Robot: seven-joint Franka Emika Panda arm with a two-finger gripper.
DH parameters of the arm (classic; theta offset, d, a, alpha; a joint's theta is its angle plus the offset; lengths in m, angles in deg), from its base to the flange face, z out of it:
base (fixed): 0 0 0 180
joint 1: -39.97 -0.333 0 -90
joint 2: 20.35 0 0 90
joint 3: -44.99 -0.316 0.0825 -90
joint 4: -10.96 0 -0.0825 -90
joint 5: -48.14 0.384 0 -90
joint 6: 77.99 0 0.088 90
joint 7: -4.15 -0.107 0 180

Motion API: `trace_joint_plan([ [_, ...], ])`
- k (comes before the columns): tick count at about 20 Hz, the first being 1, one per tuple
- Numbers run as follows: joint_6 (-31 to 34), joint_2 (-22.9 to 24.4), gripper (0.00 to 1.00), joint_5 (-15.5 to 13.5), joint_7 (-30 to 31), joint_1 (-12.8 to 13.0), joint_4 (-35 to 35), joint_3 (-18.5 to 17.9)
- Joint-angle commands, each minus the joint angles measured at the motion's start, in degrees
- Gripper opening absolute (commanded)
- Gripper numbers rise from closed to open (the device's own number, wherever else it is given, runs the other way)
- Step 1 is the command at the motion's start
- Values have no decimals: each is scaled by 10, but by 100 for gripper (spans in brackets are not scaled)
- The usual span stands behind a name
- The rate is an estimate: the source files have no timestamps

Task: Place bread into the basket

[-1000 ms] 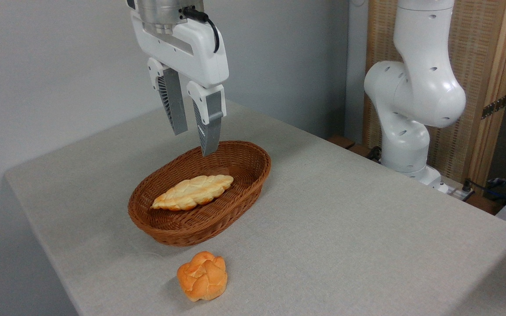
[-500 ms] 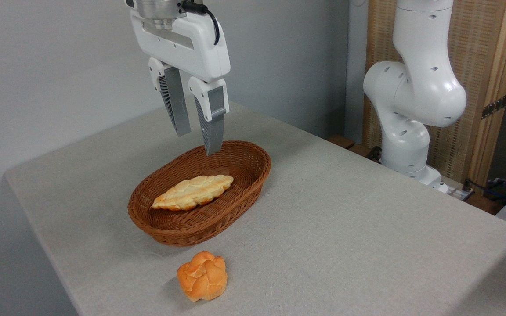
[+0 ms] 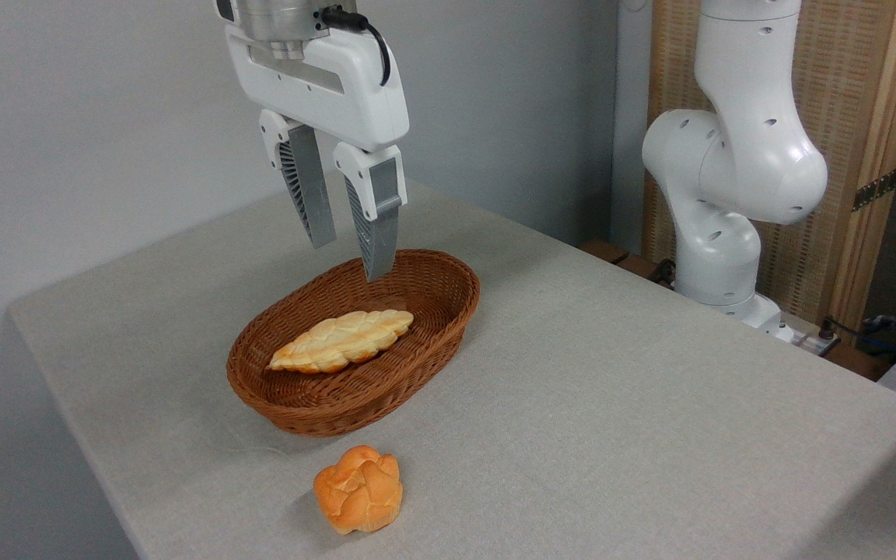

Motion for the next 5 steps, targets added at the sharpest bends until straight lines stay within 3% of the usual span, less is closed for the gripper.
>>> trace_joint_plan([
  [1,19,-6,100,8,12,-12,18,15],
  [5,19,-6,100,8,11,-12,17,13],
])
